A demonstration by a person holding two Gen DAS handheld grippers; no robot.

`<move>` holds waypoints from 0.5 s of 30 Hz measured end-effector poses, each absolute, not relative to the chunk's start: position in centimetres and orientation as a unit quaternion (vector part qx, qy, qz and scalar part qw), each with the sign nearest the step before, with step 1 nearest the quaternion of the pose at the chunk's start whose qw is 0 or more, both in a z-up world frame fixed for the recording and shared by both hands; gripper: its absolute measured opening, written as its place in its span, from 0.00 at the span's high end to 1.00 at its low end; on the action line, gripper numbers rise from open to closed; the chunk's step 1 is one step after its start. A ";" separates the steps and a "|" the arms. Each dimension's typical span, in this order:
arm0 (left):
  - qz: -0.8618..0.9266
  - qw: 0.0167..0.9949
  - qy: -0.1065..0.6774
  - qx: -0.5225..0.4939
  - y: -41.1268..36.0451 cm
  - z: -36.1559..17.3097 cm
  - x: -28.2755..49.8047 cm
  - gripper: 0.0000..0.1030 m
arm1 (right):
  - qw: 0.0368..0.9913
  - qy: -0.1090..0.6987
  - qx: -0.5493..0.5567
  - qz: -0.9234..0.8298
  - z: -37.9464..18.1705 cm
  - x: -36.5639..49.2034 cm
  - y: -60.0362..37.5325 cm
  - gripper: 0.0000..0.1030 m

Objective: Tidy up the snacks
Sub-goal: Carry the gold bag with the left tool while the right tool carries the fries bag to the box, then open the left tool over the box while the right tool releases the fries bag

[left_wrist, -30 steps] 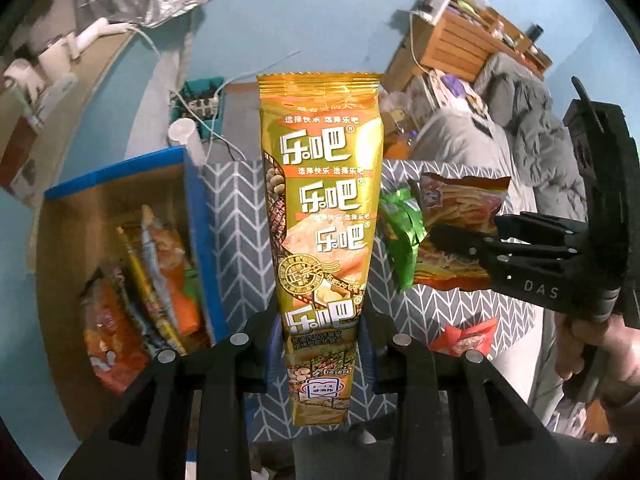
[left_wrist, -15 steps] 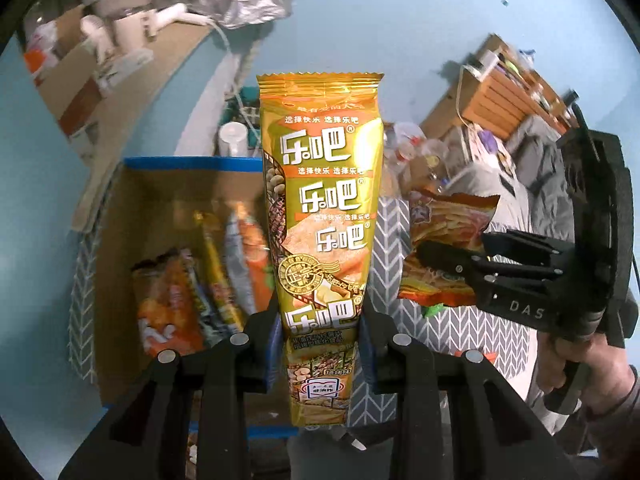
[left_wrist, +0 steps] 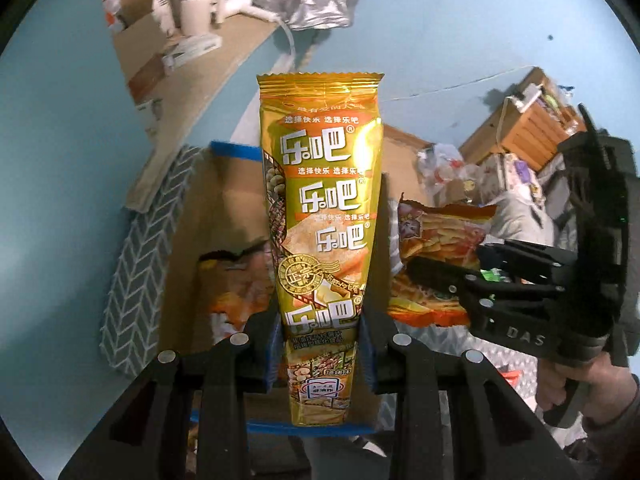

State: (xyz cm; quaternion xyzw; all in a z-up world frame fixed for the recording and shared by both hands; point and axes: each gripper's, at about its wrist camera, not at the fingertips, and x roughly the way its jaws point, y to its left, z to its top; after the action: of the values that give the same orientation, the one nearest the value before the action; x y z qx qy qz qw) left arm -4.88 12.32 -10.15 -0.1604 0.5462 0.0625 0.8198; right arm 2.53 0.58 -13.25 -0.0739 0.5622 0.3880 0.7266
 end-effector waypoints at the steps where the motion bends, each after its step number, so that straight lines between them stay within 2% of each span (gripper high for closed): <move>1: 0.065 0.819 0.547 -0.161 12.7 -10.5 -4.9 0.69 | 0.724 0.565 -0.076 0.389 -13.5 2.5 1.1 0.60; 9: 0.079 0.796 0.572 -0.185 15.4 -14.0 -5.1 0.68 | 0.700 0.583 -0.086 0.403 -15.5 2.2 4.2 0.60; 15: 0.086 0.788 0.583 -0.178 15.9 -14.9 -5.0 0.57 | 0.697 0.586 -0.095 0.402 -15.6 2.0 5.0 0.52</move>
State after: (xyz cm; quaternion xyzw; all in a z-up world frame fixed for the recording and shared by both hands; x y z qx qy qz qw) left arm -5.05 15.91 -14.87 -0.1781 0.5831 0.0857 0.7880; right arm 1.97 4.99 -15.63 -0.0949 0.5861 0.4015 0.6973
